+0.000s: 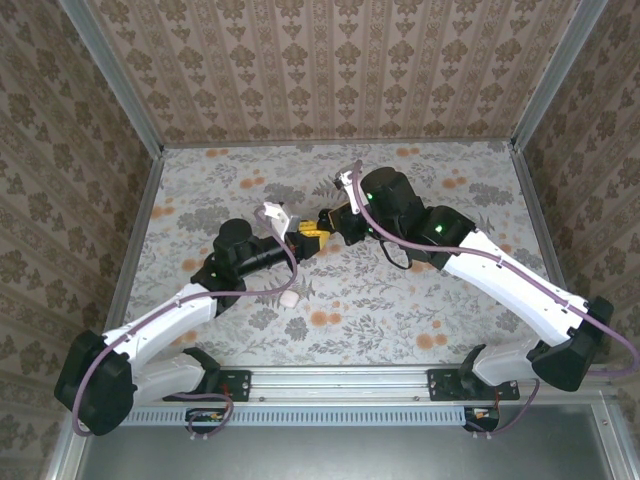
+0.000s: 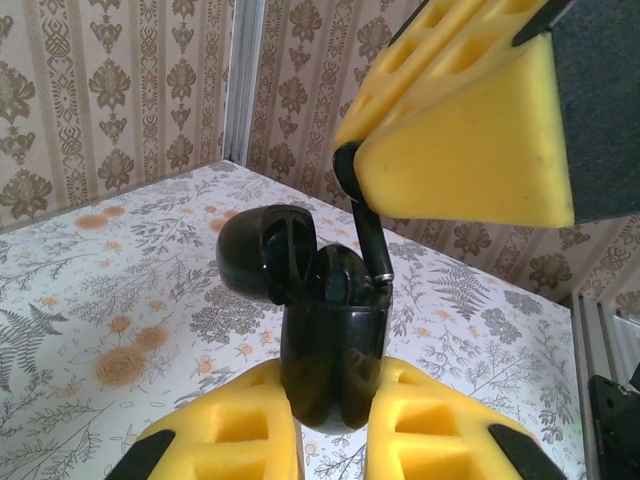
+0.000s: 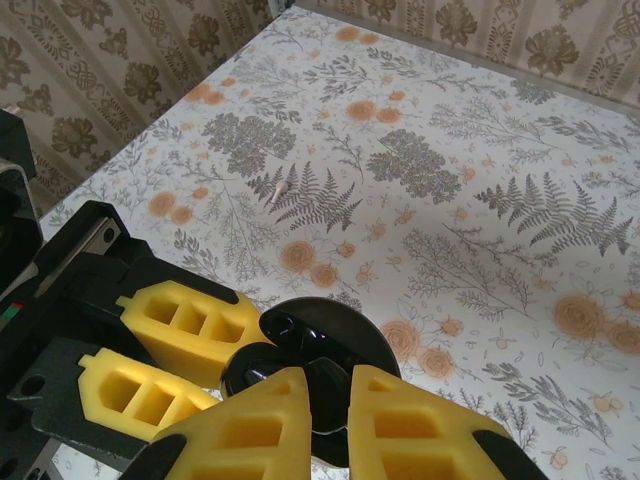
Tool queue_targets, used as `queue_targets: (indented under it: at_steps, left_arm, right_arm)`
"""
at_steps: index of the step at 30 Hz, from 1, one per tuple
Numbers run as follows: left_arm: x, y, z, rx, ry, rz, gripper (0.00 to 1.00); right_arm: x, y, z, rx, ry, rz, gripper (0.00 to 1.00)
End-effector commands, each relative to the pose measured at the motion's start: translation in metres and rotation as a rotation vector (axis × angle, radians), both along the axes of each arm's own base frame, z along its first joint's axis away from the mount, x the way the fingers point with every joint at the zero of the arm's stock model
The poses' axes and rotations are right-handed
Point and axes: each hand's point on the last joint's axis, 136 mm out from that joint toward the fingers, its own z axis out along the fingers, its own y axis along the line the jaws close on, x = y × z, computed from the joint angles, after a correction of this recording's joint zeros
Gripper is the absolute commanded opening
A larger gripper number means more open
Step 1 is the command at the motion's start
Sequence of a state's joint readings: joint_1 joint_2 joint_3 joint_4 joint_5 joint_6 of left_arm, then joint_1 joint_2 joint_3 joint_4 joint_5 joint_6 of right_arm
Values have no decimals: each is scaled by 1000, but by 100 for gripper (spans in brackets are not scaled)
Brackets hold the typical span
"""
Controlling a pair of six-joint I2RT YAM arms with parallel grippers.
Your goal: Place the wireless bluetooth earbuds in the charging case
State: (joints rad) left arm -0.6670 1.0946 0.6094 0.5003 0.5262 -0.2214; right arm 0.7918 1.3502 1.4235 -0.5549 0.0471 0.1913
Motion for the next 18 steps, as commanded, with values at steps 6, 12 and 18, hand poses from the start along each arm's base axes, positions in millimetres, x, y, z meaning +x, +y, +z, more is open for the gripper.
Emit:
queue_targets:
  at_steps: [6, 12, 18]
  left_arm:
    - [-3, 0, 28, -57, -34, -4, 0]
    - [-2, 0, 32, -73, -30, -2, 0]
    - [-1, 1, 33, -80, -25, 1, 0]
  right_arm:
    - [1, 3, 8, -33, -66, 21, 12]
    - [-1, 4, 5, -69, -89, 38, 12]
    - [0, 1, 2, -99, -103, 39, 12]
